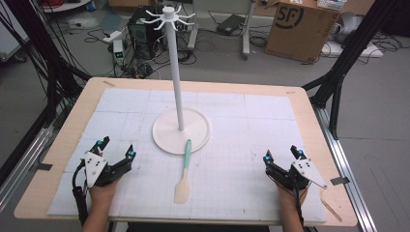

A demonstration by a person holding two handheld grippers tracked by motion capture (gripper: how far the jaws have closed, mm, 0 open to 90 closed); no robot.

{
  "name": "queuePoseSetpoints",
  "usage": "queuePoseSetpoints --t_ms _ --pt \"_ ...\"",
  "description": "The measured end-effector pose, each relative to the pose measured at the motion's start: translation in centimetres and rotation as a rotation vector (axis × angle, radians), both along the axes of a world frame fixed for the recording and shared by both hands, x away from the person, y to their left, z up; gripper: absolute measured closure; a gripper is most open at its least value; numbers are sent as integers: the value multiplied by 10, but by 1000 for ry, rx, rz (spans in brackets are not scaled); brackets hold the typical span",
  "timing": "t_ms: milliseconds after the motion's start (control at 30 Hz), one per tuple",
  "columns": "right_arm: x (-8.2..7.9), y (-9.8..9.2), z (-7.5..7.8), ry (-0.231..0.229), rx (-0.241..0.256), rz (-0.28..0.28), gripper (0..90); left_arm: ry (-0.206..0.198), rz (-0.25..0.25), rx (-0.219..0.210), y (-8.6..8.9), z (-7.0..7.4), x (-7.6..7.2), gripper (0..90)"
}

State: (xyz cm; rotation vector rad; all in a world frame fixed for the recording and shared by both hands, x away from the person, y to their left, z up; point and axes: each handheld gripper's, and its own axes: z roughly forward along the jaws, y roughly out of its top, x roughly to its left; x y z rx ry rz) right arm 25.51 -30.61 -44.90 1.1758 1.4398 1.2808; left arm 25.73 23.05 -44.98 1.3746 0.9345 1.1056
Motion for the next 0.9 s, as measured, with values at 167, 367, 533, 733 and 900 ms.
queuePoseSetpoints --t_ms 167,367,533,733,900 --pt "0 0 0 2 1 7 136 3 4 -2 0 0 0 197" --pt "0 0 0 3 -2 7 136 13 6 -6 -1 0 1 198" --pt "-1 1 0 4 1 7 136 34 11 3 -3 1 2 201" --pt "-1 0 0 3 1 8 136 49 10 22 -5 1 3 207" --pt "-1 0 0 4 6 11 136 58 8 25 -7 2 3 211"
